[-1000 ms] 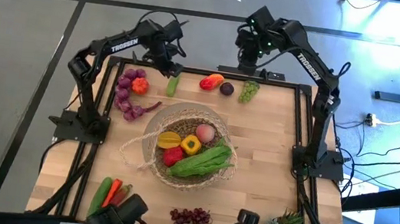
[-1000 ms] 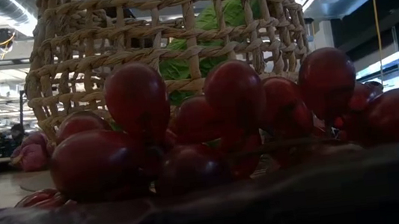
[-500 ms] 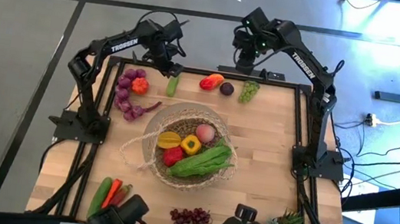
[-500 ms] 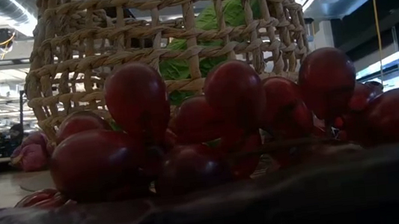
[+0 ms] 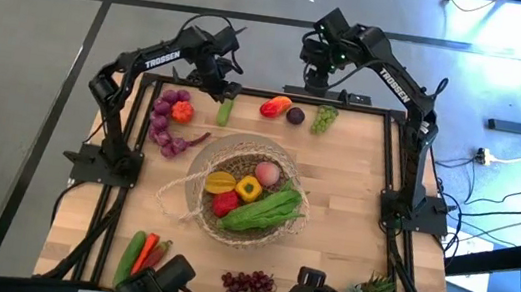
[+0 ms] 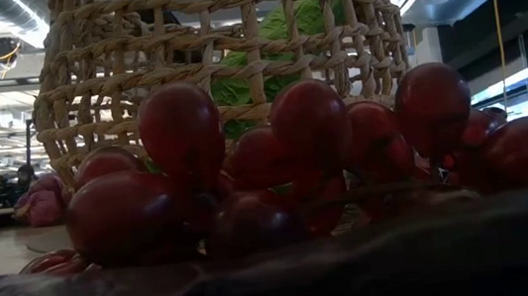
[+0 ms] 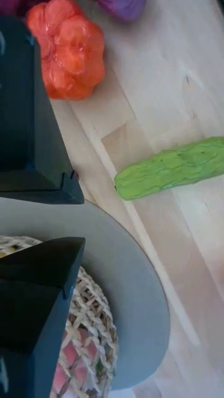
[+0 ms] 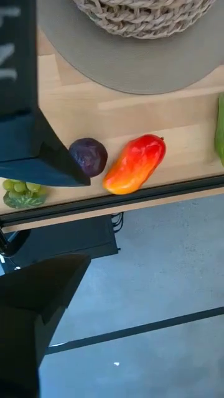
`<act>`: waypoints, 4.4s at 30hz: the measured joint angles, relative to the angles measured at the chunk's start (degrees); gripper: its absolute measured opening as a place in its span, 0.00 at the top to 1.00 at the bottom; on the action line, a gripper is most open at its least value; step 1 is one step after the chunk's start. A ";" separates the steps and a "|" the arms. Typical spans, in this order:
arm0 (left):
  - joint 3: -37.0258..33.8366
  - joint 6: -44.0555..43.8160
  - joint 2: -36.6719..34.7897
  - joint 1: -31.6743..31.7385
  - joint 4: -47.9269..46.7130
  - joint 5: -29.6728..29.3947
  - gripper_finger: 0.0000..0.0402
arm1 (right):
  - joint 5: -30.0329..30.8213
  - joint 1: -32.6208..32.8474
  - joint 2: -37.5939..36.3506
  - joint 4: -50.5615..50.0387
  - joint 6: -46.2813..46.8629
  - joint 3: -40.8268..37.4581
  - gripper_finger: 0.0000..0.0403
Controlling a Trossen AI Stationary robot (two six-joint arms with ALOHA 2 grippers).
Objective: Build produce basket
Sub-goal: Put the top green cucumber into the brown basket
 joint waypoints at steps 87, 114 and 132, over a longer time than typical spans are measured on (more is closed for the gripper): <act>0.02 7.36 17.78 -4.36 9.23 -16.27 0.65 | 0.00 0.03 -0.07 0.01 -0.11 -0.02 0.55; 0.02 18.29 -12.75 -6.71 4.71 -17.15 0.70 | 0.01 0.04 -0.07 0.68 -0.84 -0.02 0.55; 0.09 28.39 -23.08 -15.10 3.41 11.07 0.70 | -8.37 0.28 -0.07 4.66 -0.27 -0.02 0.55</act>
